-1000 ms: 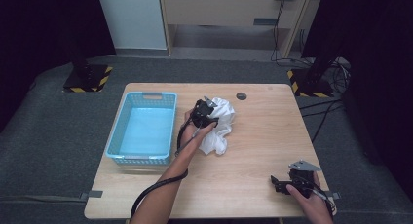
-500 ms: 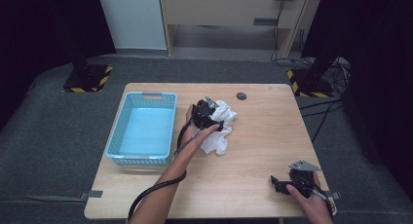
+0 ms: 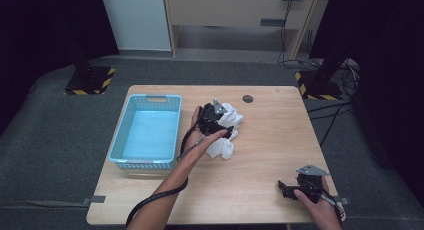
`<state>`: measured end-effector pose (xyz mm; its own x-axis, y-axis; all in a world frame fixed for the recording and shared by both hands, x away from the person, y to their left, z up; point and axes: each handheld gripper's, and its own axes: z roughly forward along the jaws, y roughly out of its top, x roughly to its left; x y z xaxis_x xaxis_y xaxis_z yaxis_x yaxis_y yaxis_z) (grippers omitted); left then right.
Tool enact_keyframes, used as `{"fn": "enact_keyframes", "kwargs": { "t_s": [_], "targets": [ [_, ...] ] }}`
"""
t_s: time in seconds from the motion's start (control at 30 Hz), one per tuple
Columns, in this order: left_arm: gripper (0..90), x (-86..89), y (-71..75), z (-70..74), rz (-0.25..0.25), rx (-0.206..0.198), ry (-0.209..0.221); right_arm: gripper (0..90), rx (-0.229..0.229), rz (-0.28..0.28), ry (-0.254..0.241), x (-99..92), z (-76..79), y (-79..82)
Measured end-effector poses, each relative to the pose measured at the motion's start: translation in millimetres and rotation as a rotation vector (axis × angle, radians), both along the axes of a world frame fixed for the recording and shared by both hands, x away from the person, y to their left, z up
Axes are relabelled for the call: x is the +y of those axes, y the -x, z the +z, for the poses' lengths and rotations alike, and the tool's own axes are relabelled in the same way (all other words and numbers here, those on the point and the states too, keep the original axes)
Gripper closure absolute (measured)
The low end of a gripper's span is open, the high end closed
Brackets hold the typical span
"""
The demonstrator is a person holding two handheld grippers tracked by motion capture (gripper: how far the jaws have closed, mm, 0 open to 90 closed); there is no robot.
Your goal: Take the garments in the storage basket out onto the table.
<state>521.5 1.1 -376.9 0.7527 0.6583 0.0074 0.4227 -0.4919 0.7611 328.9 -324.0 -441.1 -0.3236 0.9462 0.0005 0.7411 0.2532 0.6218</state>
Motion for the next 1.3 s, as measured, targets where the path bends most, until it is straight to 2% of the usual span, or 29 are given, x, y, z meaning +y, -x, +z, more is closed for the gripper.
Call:
{"fn": "enact_keyframes", "kwargs": {
  "t_s": [0.17, 0.33, 0.67, 0.77, 1.03, 1.13, 1.3],
  "targets": [
    [3.4, -1.4, 3.4, 7.0, 0.001, 0.003, 0.015, 0.3, 0.000, 0.000, 0.000, 0.0, 0.0, 0.0],
    [3.2, -2.0, 5.4, 9.3, 0.003, 0.010, 0.009, 0.3, 0.000, 0.000, 0.000, 0.0, 0.0, 0.0],
    [3.3, 1.6, 23.4, 14.2, -0.014, 0.014, 0.019, 0.3, 0.000, -0.001, 0.000, 0.1, 0.0, 0.2],
    [3.2, 5.3, 29.4, 16.2, -0.020, 0.034, 0.051, 0.4, 0.001, -0.004, 0.001, 0.1, 0.2, 0.7],
    [3.1, 9.7, 41.3, 19.9, -0.027, 0.026, 0.045, 0.4, 0.000, -0.004, 0.002, 0.0, 0.2, 1.2],
    [3.1, 8.8, 47.6, 20.1, -0.045, 0.033, 0.061, 0.3, 0.000, -0.004, 0.002, 0.0, 0.2, 1.2],
    [3.0, 8.8, 58.7, 19.7, -0.067, 0.030, 0.050, 0.3, 0.000, -0.004, 0.002, 0.0, 0.2, 1.2]
  ]
}}
